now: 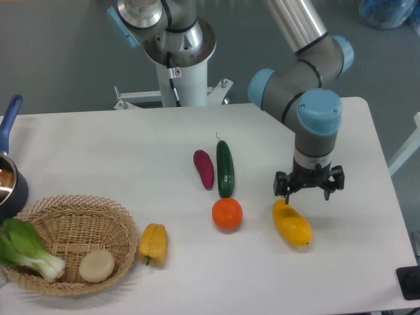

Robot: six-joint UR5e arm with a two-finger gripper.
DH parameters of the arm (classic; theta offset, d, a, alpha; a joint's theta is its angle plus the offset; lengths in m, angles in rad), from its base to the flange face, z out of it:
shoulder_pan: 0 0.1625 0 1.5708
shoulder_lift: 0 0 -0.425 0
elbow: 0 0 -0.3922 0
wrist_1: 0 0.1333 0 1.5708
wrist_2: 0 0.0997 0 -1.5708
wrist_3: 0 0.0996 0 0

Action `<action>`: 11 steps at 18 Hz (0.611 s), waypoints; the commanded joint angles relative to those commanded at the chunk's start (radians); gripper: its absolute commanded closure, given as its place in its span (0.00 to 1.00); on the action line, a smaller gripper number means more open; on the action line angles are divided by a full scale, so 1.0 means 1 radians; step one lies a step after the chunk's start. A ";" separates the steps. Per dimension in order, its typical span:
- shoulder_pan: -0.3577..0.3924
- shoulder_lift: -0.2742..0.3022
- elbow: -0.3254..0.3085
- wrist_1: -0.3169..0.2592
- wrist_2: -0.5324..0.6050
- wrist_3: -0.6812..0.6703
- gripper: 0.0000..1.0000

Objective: Pick up the mango from the table
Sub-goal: 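Lower the gripper around the yellow mango and close on it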

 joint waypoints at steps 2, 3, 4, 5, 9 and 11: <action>-0.006 -0.012 0.002 0.000 -0.003 0.000 0.00; -0.008 -0.015 0.002 0.000 -0.012 -0.002 0.00; -0.008 -0.020 0.000 0.000 -0.021 -0.002 0.00; -0.008 -0.025 0.000 0.000 -0.021 -0.005 0.00; -0.017 -0.038 -0.003 0.000 -0.015 -0.026 0.00; -0.017 -0.046 -0.003 0.000 -0.012 -0.028 0.00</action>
